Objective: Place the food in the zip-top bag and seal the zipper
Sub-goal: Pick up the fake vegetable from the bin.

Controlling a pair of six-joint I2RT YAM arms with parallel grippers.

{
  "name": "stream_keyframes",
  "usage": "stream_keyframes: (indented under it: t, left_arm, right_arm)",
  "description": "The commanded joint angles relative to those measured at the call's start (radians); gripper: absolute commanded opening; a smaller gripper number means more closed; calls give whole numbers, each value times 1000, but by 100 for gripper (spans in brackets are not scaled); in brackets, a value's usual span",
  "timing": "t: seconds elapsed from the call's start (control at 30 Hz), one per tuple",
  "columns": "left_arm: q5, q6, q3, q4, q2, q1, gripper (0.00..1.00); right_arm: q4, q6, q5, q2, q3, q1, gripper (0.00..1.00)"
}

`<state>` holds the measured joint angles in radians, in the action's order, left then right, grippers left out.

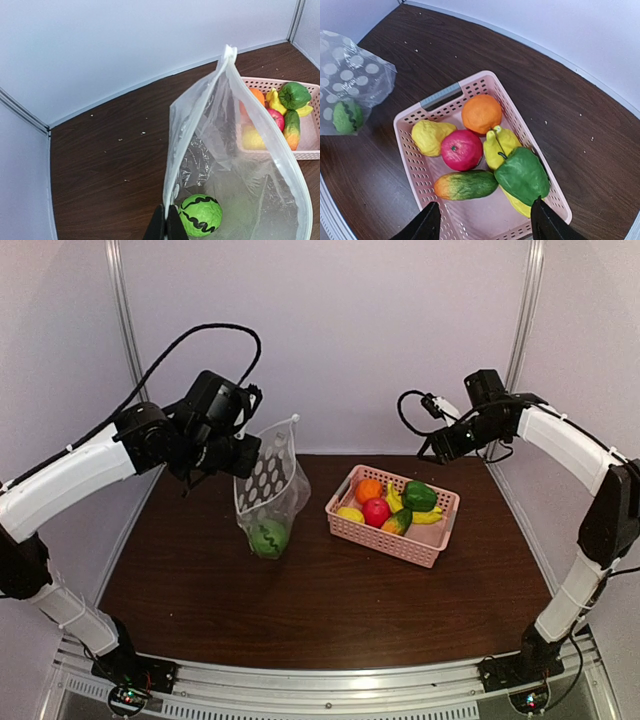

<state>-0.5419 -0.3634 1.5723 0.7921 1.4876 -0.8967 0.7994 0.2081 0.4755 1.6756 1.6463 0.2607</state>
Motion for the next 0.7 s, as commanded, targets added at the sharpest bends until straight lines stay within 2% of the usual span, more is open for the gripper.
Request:
stream_keyframes:
  t: [0.0, 0.23, 0.33, 0.37, 0.43, 0.57, 0.67]
  left_arm:
    - [-29, 113, 49, 113, -5, 9, 0]
    - [250, 79, -61, -13, 28, 9, 0]
    - [334, 46, -80, -50, 58, 8, 0]
    - [349, 39, -83, -59, 66, 8, 0]
    - [358, 27, -93, -82, 68, 8, 0]
    - [356, 21, -103, -100, 67, 9, 0]
    - [362, 20, -108, -100, 71, 9, 0]
  right_arm:
    - [33, 84, -68, -23, -37, -38, 63]
    - [59, 183, -54, 23, -78, -40, 65]
    - [80, 262, -39, 55, -82, -39, 69]
    - [86, 289, -43, 64, -82, -40, 72]
    - [82, 329, -72, 87, -82, -39, 93]
    - [79, 433, -107, 127, -78, -40, 99]
    - [55, 490, -131, 147, -84, -40, 100]
